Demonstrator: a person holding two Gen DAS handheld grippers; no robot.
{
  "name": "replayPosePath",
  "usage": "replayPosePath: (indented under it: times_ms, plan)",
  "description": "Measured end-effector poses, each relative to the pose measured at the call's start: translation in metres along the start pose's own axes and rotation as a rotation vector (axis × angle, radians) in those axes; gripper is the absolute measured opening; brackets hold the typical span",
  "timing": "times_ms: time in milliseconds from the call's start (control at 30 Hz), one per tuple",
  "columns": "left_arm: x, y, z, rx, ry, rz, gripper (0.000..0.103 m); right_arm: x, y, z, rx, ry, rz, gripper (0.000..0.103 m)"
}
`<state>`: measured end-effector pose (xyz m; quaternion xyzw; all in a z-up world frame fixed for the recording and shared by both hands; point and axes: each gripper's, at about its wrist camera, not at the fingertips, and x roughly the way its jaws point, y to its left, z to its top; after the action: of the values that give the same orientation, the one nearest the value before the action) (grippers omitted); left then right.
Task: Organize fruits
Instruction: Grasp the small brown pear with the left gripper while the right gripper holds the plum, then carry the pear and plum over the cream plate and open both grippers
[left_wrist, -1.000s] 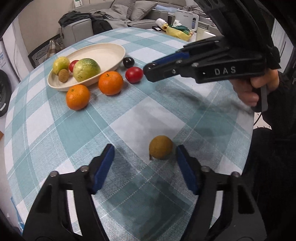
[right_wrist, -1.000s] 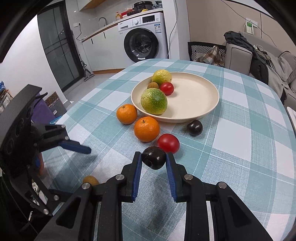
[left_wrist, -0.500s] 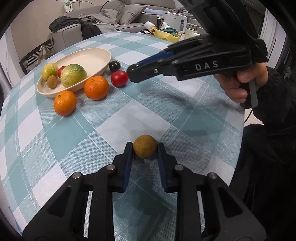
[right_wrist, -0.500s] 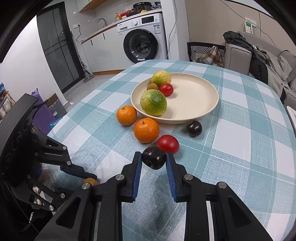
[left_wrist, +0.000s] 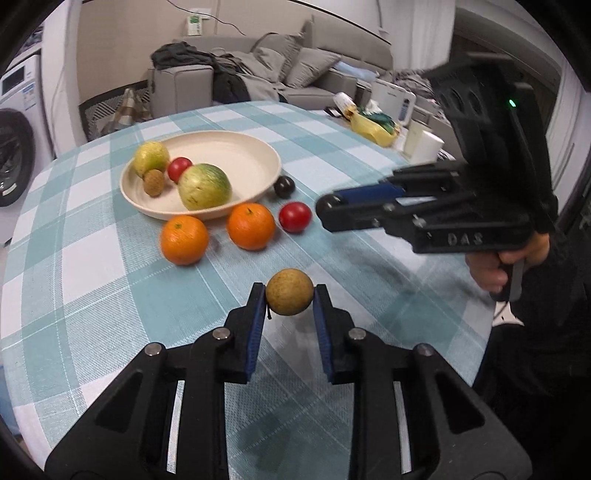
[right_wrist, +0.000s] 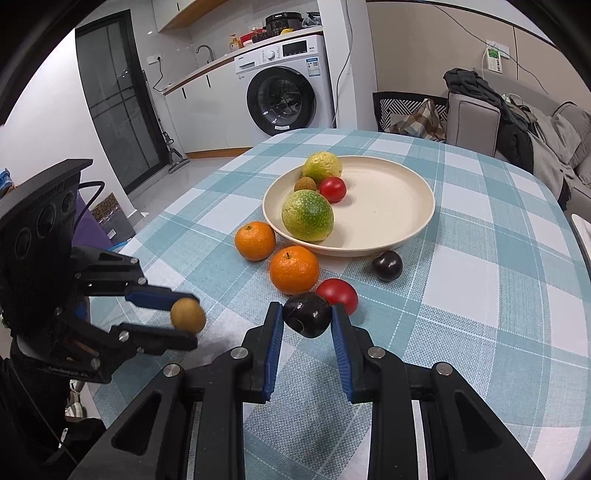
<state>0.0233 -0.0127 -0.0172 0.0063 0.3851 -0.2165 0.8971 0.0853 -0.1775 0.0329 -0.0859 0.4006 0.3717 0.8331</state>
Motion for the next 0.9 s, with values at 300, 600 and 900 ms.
replayPosePath:
  times_ms: [300,600,900]
  plan:
    - [-0.011,0.024,0.017,-0.147,-0.141,0.064,0.023,-0.006,0.005,0.002,-0.002,-0.043,0.009,0.027]
    - [-0.012,0.044,0.039,-0.222,-0.217,0.198,0.023,-0.020,0.003,0.012,0.024,-0.119,0.000,0.027]
    - [0.009,0.058,0.067,-0.215,-0.244,0.313,0.023,-0.032,-0.005,0.034,0.052,-0.226,-0.015,0.027]
